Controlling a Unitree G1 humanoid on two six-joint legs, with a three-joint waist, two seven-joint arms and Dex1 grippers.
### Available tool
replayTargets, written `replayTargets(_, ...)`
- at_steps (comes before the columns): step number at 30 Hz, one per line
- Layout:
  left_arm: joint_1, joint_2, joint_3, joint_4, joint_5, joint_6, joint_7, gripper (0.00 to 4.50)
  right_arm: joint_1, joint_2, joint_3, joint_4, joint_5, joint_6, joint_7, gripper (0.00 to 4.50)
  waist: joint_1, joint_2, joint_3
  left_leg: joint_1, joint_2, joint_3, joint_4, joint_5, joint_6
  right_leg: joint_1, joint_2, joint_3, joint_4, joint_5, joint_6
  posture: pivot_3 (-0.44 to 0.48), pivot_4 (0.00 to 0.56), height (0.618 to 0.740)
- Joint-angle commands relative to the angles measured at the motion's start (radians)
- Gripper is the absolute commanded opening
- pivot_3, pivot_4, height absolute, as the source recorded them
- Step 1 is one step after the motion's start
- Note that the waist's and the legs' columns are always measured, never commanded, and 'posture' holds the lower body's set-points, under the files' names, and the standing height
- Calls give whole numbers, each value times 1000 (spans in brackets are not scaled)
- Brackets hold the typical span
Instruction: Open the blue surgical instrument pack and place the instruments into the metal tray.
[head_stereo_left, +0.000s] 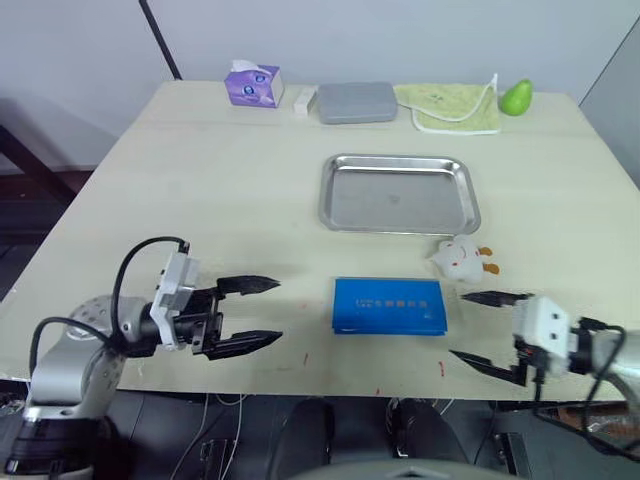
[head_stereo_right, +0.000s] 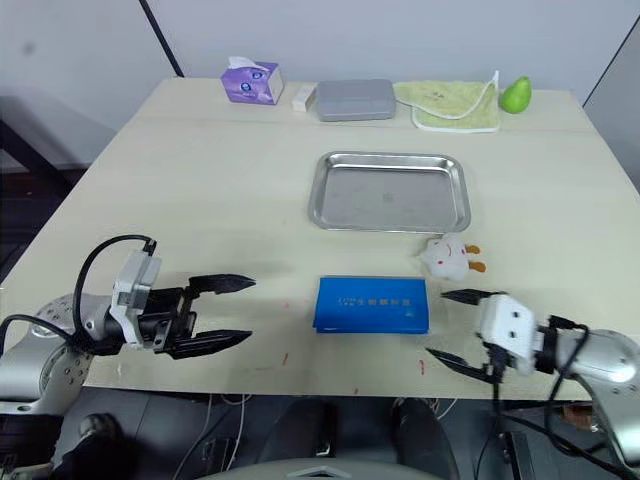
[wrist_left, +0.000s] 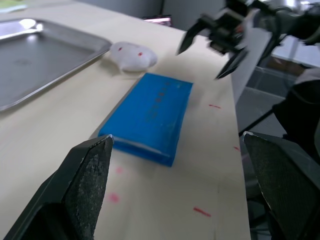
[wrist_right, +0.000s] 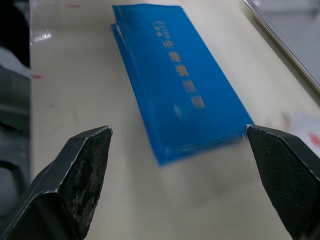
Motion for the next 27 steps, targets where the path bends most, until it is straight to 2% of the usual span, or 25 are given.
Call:
replayTargets(1, -12, 1, -24, -46, -7, -2, -9, 4411, -42, 6, 62, 33, -53, -60, -24, 4483, 1, 0, 0, 0, 0, 0, 0, 0, 0, 0, 0, 0, 0, 0, 0, 0, 150, 736)
replayTargets(3, -18, -3, -38, -52, -5, 0, -4, 4411, -63, 11, 97, 54, -67, -66, -31, 4483, 1, 0, 0, 0, 0, 0, 0, 0, 0, 0, 0, 0, 0, 0, 0, 0, 150, 736)
replayTargets(6, -21, -9, -53, -59, 2, -5, -1, 4500, -94, 18, 140, 94, -100, -82, -49, 3087, -1, 0, 0, 0, 0, 0, 0, 0, 0, 0, 0, 0, 0, 0, 0, 0, 150, 736)
replayTargets(7, -21, -10, -53, -60, 1, -4, 1, 4500, -104, 18, 146, 110, -123, -101, -63, 2744, -1, 0, 0, 0, 0, 0, 0, 0, 0, 0, 0, 0, 0, 0, 0, 0, 150, 736)
replayTargets(24, -22, -21, -59, -65, -3, -14, 9, 4500, -150, 36, 207, 205, -203, -221, -131, 2744, -1, 0, 0, 0, 0, 0, 0, 0, 0, 0, 0, 0, 0, 0, 0, 0, 150, 736)
replayTargets(25, -22, -21, -60, -65, -3, -16, 6, 4500, -152, 38, 210, 213, -205, -226, -133, 2316, -1, 0, 0, 0, 0, 0, 0, 0, 0, 0, 0, 0, 0, 0, 0, 0, 150, 736)
replayTargets(27, -20, -21, -58, -65, -2, -20, 3, 4500, -153, 37, 217, 224, -208, -234, -130, 1847, -1, 0, 0, 0, 0, 0, 0, 0, 0, 0, 0, 0, 0, 0, 0, 0, 150, 736)
